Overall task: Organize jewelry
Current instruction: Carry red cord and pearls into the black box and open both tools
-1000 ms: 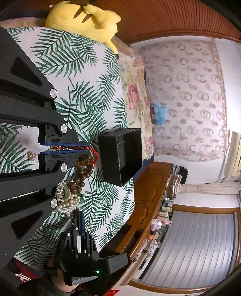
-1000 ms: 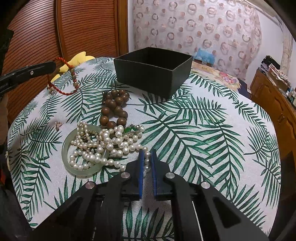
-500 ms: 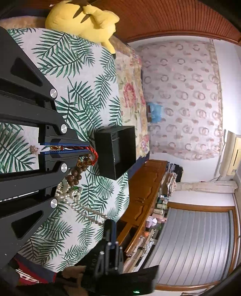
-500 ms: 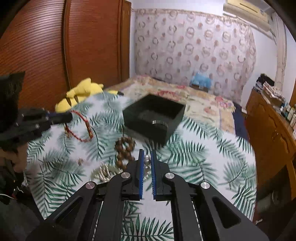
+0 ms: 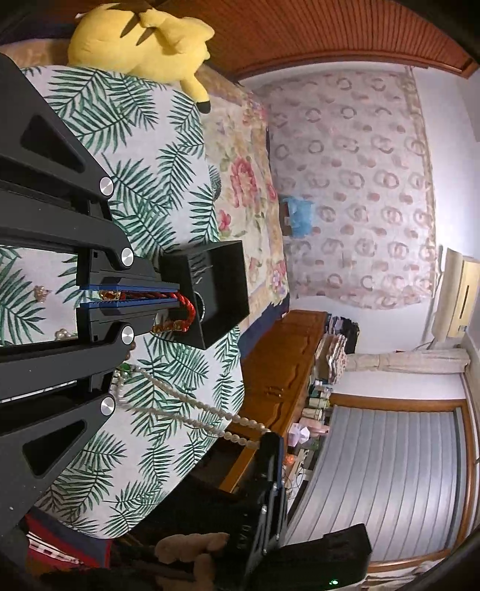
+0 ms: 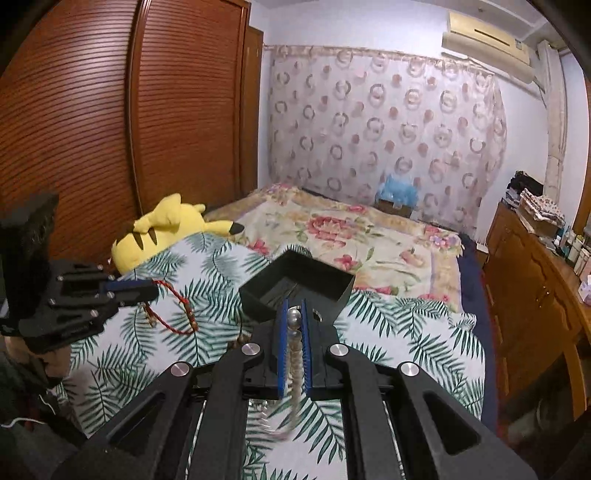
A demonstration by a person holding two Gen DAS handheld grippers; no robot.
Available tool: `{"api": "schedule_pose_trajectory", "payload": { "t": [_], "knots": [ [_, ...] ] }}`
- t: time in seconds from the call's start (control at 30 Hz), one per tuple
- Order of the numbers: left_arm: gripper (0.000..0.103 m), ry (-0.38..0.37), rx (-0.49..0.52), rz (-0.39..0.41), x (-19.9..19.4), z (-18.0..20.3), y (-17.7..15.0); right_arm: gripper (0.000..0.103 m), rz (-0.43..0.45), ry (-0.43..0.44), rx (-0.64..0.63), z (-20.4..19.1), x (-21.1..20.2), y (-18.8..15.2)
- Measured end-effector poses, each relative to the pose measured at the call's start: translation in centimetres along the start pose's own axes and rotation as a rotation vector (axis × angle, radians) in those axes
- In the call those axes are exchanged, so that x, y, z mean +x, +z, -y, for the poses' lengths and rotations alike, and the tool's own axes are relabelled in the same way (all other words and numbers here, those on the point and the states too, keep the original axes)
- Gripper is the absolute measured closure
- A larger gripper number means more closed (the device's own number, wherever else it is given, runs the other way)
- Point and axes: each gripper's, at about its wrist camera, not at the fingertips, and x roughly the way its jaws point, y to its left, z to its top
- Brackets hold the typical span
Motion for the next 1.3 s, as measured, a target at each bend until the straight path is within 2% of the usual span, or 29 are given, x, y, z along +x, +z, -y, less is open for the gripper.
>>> {"api": "schedule_pose_trajectory", "payload": {
  "t": [0.37, 0.83, 1.07, 1.3],
  "knots": [
    [0.101, -0.022, 0.017, -0.014, 1.9, -0.5, 3.8, 0.095, 0.047, -0.001, -0.010, 1.8, -0.4, 5.0],
    [0.101, 0.009, 0.018, -0.034, 6.3, -1.5, 9.7, 0.095, 0.106, 0.055, -0.053, 4.7, 1.2, 11.8],
    [0.101, 0.016, 0.008, -0.068, 9.7, -2.3, 10.4, 0.095, 0.121, 0.097, -0.067, 5.7, 3.2, 14.3],
    [0.101, -0.005, -0.012, -0.140, 13.8, -2.8, 8.9, 0.095, 0.065, 0.117, -0.043, 6.1, 7.1, 13.5]
  ]
}}
